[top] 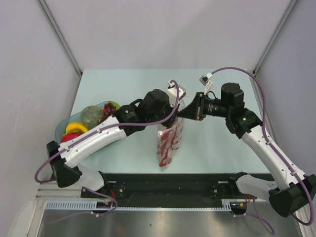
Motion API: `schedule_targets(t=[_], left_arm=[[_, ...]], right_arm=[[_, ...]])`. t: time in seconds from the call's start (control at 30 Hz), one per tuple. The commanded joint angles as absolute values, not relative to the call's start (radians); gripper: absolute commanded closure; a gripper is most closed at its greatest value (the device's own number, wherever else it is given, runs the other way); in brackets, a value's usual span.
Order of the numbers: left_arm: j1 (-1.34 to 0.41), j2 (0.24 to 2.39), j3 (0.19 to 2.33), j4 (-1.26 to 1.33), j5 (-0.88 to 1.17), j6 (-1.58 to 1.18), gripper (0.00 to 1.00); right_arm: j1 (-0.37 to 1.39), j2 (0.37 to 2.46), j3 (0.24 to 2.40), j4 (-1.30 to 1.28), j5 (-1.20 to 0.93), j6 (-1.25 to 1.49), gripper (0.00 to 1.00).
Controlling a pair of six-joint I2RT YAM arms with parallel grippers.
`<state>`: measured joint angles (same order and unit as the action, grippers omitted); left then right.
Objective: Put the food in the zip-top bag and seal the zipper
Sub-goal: Place the fake lobster in the zipper food storage bag.
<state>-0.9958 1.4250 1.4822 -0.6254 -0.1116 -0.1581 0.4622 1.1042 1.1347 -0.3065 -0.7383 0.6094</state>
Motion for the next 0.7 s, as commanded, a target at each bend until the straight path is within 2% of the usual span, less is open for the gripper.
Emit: schedule_targets(t=[0.0, 0.53, 0.57, 0.6, 0.67], left_arm=[[-0.969, 1.444, 1.523, -0.745, -0.048, -0.173, 1.0], [-0.911, 1.453, 1.443, -0.77, -0.071, -0.175, 0.98], [-0.907, 1.453, 1.445, -0.773, -0.045, -0.17, 0.93], [-0.904, 1.442, 1.462, -0.775, -0.031, -0.164, 0.76], [-0.894, 1.416, 1.48, -0.759, -0.009, -0.158, 0.53]], right_arm=[[0.48, 1.066, 1.244, -0.189, -0.742, 0.565, 1.0], [0.506, 1.069, 1.302, -0.184, -0.749, 0.502, 1.0], [0.506, 1.069, 1.301, -0.19, -0.747, 0.493, 1.0], [0.506, 1.071, 1.299, -0.198, -0.744, 0.471, 1.0], [0.506, 1.074, 1.296, -0.213, -0.749, 0.45, 1.0]])
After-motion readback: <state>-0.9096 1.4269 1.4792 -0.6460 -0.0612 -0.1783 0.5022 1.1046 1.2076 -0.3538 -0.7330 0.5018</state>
